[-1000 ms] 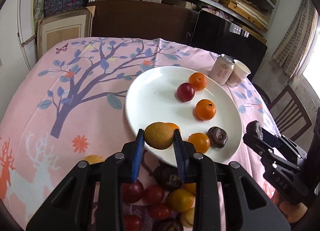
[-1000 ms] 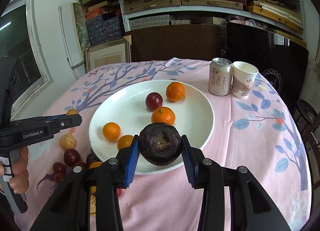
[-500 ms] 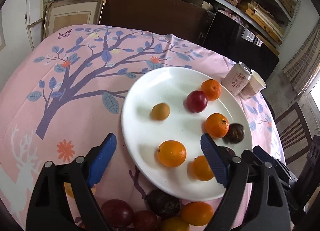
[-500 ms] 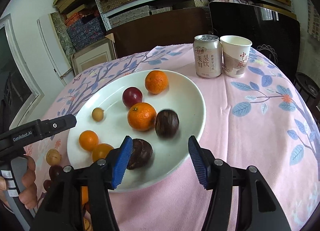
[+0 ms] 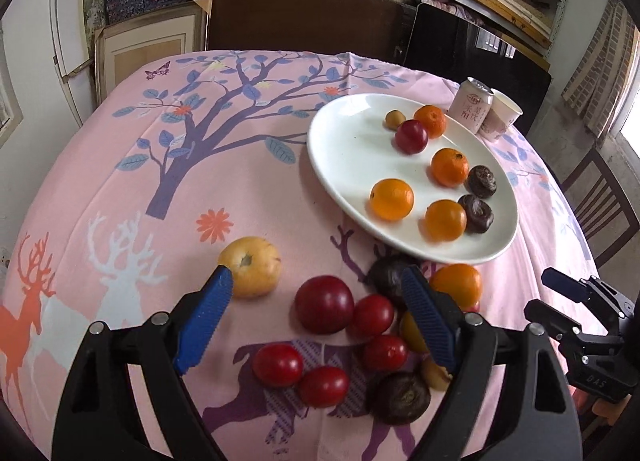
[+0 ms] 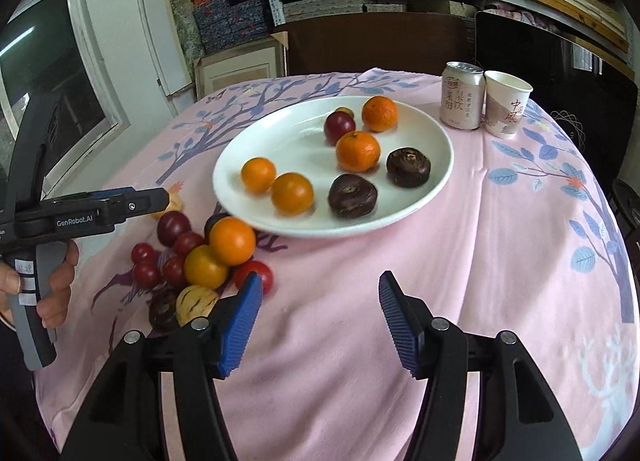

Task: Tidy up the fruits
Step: 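Grasp the striped pepino melon with the right tool while the left tool grasps the yellow apple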

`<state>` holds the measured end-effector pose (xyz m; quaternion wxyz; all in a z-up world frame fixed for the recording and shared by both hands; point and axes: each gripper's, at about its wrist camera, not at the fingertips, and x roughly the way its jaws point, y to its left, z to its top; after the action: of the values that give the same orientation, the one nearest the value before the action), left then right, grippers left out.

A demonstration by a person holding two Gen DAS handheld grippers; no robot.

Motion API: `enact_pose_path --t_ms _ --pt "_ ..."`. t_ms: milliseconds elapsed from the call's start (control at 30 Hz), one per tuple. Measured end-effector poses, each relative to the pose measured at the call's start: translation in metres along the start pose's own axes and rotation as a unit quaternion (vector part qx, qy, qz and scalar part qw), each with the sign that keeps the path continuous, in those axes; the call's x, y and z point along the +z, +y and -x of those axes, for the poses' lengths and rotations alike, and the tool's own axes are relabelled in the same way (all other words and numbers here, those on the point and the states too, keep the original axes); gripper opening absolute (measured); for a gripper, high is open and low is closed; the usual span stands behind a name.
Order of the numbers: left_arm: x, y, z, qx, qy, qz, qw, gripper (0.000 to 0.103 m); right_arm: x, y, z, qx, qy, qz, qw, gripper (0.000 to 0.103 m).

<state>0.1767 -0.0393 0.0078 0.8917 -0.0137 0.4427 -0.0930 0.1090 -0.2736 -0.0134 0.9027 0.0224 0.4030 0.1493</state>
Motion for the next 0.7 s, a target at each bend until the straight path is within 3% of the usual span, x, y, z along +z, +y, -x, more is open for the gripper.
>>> enact_pose_path --t_ms 333,500,700 --pt "-0.041 0.008 0.015 0.015 0.007 -0.040 0.9991 0.084 -0.021 0.046 -0.011 0.027 0.034 0.033 0.998 0.061" --pt "-0.056 0.019 0.018 0.028 0.011 -0.057 0.9979 0.084 -0.032 0.079 -0.026 -0.019 0.055 0.121 0.991 0.061" --pt "-0.068 0.037 0.023 0.029 0.014 -0.058 0.9978 0.084 -0.023 0.080 -0.041 -0.029 0.057 0.118 0.991 0.059"
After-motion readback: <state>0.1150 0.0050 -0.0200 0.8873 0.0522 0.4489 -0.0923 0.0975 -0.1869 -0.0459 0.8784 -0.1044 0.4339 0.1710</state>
